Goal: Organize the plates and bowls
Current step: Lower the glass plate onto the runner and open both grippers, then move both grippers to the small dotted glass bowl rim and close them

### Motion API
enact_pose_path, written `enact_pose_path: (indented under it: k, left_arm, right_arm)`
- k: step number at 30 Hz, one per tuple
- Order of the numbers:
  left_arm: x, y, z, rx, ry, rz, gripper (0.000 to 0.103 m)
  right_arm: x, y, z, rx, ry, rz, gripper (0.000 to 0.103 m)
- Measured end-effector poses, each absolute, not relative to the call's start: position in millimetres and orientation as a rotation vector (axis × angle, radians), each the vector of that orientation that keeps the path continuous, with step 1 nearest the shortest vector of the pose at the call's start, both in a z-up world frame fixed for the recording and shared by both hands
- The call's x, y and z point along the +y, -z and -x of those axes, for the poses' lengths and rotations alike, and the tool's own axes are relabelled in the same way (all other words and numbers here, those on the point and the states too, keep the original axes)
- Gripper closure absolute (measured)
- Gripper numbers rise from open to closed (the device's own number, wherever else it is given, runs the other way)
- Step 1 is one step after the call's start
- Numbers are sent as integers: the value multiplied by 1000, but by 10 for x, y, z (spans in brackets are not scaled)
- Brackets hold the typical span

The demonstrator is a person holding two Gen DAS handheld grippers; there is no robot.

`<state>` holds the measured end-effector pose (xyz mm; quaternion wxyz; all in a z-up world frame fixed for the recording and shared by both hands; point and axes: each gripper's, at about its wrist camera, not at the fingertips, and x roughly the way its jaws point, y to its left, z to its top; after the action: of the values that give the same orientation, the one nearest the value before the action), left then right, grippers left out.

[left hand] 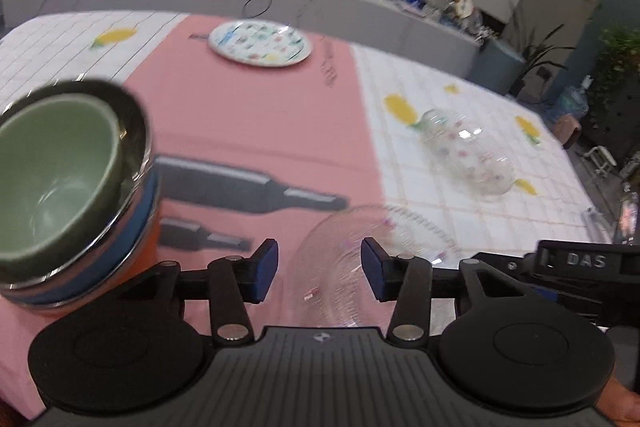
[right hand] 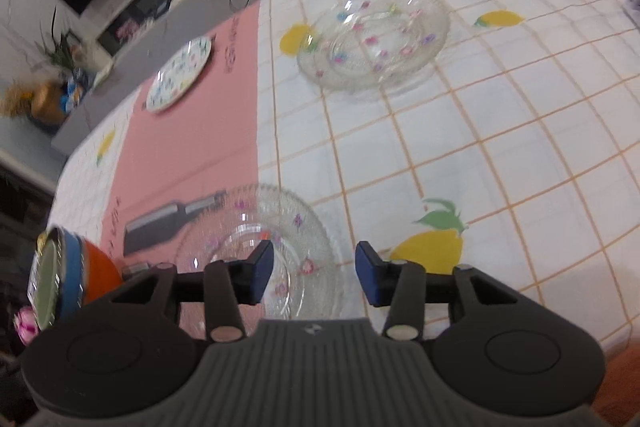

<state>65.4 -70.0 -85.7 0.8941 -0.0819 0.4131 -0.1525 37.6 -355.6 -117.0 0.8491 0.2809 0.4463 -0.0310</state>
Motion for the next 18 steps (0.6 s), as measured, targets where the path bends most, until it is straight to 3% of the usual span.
enact_pose_path:
  k: [18]
  left_arm:
    - [-1457,476,-1152,833,452,255,45]
  right_arm:
    - [-4322,978,-924,826,198,-646,53]
